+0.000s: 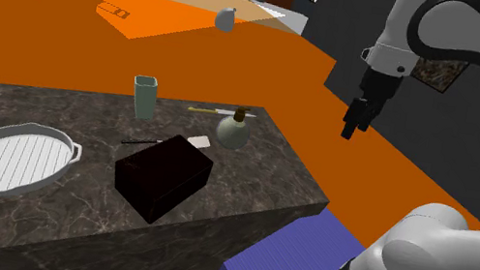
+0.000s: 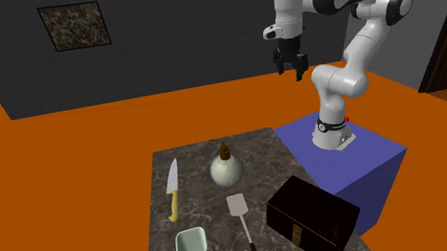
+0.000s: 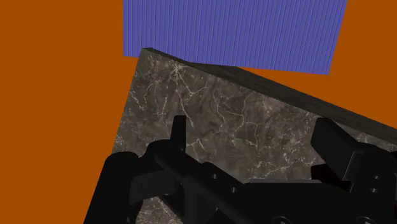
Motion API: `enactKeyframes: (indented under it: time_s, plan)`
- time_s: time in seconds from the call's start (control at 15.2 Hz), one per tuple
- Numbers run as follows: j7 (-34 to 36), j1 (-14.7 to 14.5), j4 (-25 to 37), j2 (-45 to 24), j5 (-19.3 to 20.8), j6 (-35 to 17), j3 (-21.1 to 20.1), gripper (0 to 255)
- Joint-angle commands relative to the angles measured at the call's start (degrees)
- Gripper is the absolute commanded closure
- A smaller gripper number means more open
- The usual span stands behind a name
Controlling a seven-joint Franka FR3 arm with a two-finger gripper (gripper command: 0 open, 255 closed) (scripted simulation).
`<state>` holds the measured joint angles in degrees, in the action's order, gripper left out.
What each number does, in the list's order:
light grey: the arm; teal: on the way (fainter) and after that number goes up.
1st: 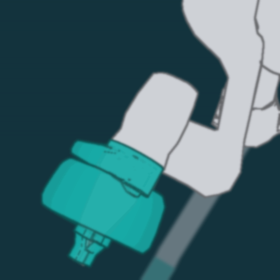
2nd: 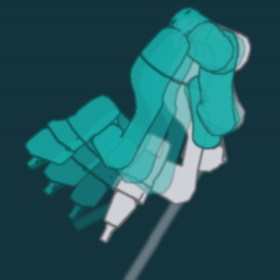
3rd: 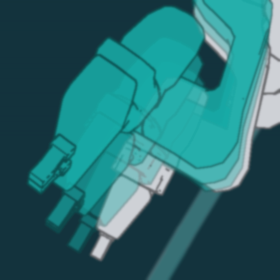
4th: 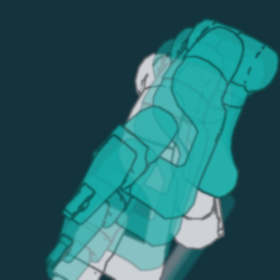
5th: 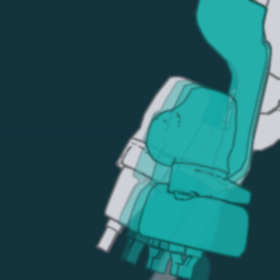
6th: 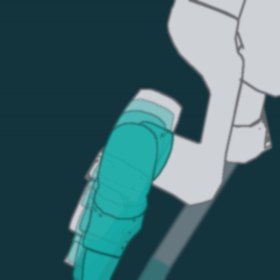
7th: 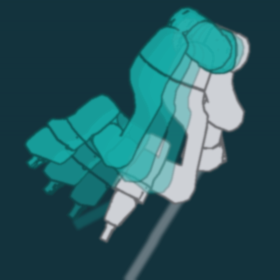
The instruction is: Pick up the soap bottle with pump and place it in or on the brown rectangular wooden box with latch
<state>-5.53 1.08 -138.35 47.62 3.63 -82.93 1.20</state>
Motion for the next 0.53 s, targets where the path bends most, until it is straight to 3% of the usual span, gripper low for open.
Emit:
enactKeyframes:
  time_s: [0.0,0.46]
  plan:
    - [0.0,0.0,0.0,0.0,0.0,0.0,0.0,0]
    - [2.1,-0.7,2.4,-13.1,-1.3,-12.4,-1.0,0]
